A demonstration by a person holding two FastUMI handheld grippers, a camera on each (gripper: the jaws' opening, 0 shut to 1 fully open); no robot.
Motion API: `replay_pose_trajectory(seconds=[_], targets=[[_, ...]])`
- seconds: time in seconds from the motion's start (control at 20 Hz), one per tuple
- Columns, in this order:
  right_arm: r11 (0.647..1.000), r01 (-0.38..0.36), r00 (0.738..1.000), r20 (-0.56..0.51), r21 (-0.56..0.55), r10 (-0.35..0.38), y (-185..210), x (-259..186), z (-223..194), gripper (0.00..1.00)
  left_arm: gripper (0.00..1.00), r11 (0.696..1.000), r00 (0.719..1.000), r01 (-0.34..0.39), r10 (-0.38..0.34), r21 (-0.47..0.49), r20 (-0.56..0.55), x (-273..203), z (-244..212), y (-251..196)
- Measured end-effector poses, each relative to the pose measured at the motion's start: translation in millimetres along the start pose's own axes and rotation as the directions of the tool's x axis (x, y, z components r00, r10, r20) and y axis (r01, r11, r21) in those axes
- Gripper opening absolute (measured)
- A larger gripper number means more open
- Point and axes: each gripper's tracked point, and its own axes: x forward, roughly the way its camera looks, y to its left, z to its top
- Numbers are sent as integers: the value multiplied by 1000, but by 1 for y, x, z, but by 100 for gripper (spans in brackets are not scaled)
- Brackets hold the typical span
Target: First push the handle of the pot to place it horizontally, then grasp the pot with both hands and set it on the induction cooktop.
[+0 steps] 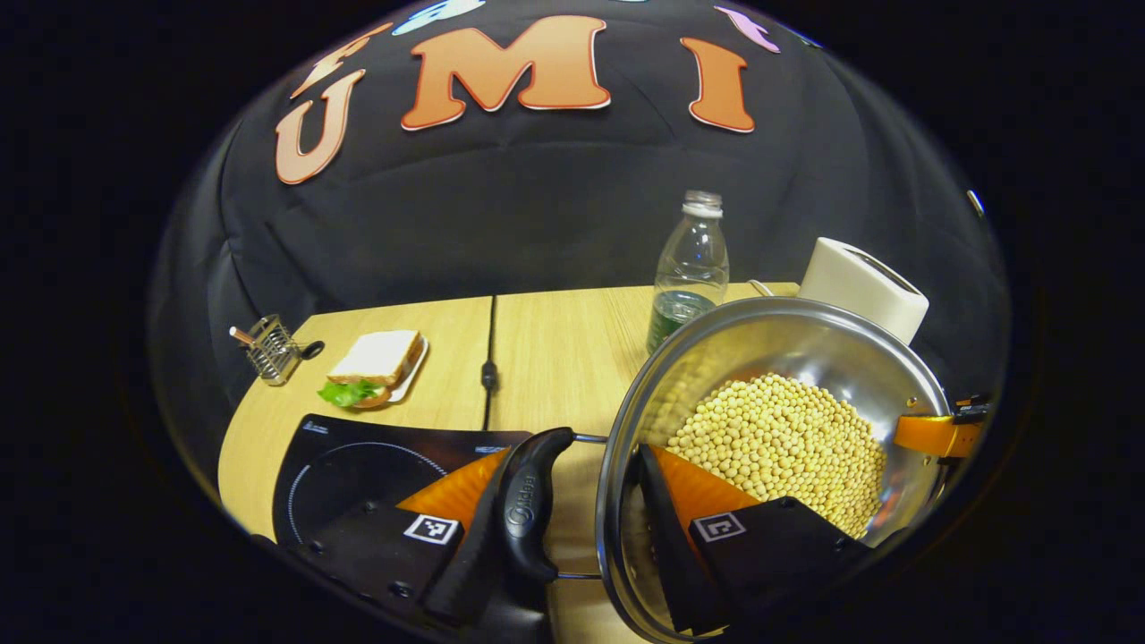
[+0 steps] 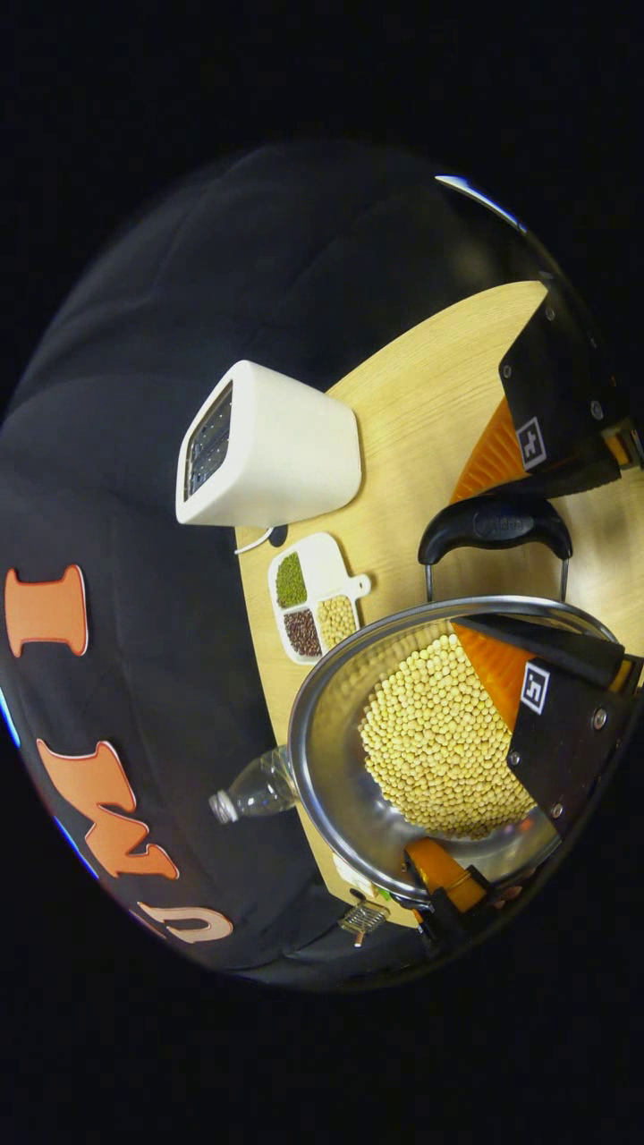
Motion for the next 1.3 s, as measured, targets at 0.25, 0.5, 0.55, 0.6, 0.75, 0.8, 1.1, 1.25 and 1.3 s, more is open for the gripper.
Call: replay_pose_trajectory(seconds=[0.25,0.5,0.55,0.6,0.75,0.8,1.1,1.25,1.3], targets=[[998,-32,999,35,-56,34,43,-32,7,63,77,999,1000,-25,25,-47,5,-36,1,49],[990,-85,994,58,-109,92,99,-47,11,63,77,993,996,-78,81,-83,32,-70,6,110],[988,-92,993,59,-126,100,111,-45,11,63,77,992,995,-90,94,-91,32,-75,2,122],[985,-100,992,60,-139,109,122,-45,9,63,80,990,994,-102,105,-98,29,-79,-1,134],[976,-129,989,55,-173,140,151,-36,5,63,80,983,990,-137,141,-120,24,-89,-9,174],[974,-137,988,51,-179,149,158,-32,3,64,80,981,988,-148,152,-122,21,-91,-11,184],[960,-185,981,15,-210,192,198,-9,-8,63,80,971,979,-202,204,-130,-3,-97,-29,241],[951,-207,977,-5,-228,212,203,3,-12,64,80,965,974,-225,223,-134,-25,-97,-40,264],[950,-213,976,-13,-228,216,204,5,-13,64,80,964,973,-231,229,-133,-28,-97,-42,270]])
